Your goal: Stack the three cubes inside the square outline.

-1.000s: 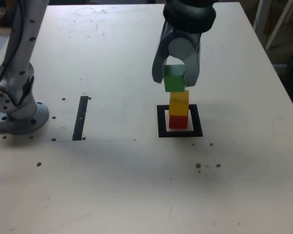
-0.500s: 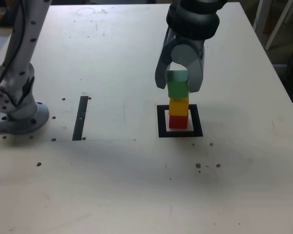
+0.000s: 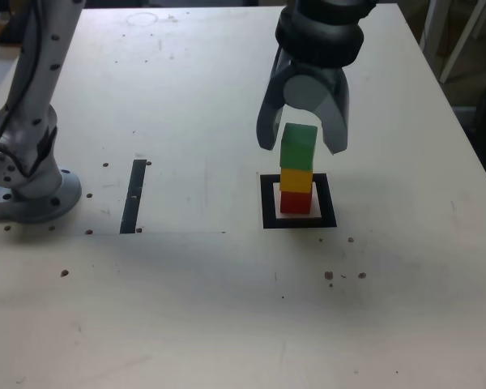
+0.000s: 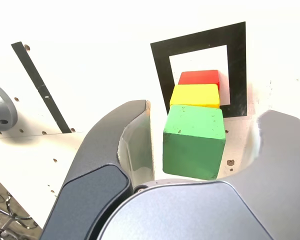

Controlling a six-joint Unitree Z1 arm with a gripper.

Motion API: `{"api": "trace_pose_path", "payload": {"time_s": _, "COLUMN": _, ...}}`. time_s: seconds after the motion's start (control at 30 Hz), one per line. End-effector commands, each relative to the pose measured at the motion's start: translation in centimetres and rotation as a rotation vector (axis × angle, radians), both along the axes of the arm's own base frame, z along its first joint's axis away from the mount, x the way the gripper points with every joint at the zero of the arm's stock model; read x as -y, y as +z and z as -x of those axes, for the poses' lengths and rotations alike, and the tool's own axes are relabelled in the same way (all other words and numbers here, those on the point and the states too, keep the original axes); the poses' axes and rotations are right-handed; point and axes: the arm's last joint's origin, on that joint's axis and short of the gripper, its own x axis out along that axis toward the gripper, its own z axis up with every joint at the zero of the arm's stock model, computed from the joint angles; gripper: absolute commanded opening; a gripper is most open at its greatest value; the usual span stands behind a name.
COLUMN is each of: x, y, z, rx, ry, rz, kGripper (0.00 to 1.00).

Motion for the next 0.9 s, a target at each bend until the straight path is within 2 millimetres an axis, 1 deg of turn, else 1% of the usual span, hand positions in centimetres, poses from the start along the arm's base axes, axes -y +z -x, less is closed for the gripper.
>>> {"api": "trace_pose_path", "payload": {"time_s": 0.0, "x": -0.1, "y": 1.1, "z": 1.0, "rx": 0.016, "ry": -0.005, "rz": -0.010, "kGripper": 0.99}}
{"api": "trace_pose_path", "payload": {"time_s": 0.1, "x": -0.3, "y": 2.6, "z": 2.4, "rx": 0.045, "ry": 0.000, "rz": -0.029, "kGripper": 0.99}}
{"api": "trace_pose_path", "payload": {"time_s": 0.27, "x": -0.4, "y": 5.0, "z": 5.8, "rx": 0.095, "ry": 0.024, "rz": -0.056, "kGripper": 1.00}}
{"api": "trace_pose_path", "payload": {"time_s": 0.37, "x": -0.4, "y": 5.8, "z": 7.8, "rx": 0.106, "ry": 0.034, "rz": -0.062, "kGripper": 1.00}}
{"api": "trace_pose_path", "payload": {"time_s": 0.43, "x": -0.5, "y": 6.0, "z": 9.1, "rx": 0.100, "ry": 0.041, "rz": -0.064, "kGripper": 1.00}}
{"api": "trace_pose_path", "payload": {"time_s": 0.53, "x": -0.5, "y": 5.8, "z": 11.0, "rx": 0.082, "ry": 0.055, "rz": -0.072, "kGripper": 1.00}}
{"api": "trace_pose_path", "payload": {"time_s": 0.63, "x": -0.5, "y": 4.9, "z": 13.1, "rx": 0.064, "ry": 0.073, "rz": -0.084, "kGripper": 0.99}}
{"api": "trace_pose_path", "payload": {"time_s": 0.73, "x": -0.7, "y": 3.5, "z": 14.8, "rx": 0.061, "ry": 0.092, "rz": -0.085, "kGripper": 1.00}}
{"api": "trace_pose_path", "payload": {"time_s": 0.87, "x": -0.8, "y": 1.2, "z": 17.1, "rx": 0.061, "ry": 0.117, "rz": -0.074, "kGripper": 1.00}}
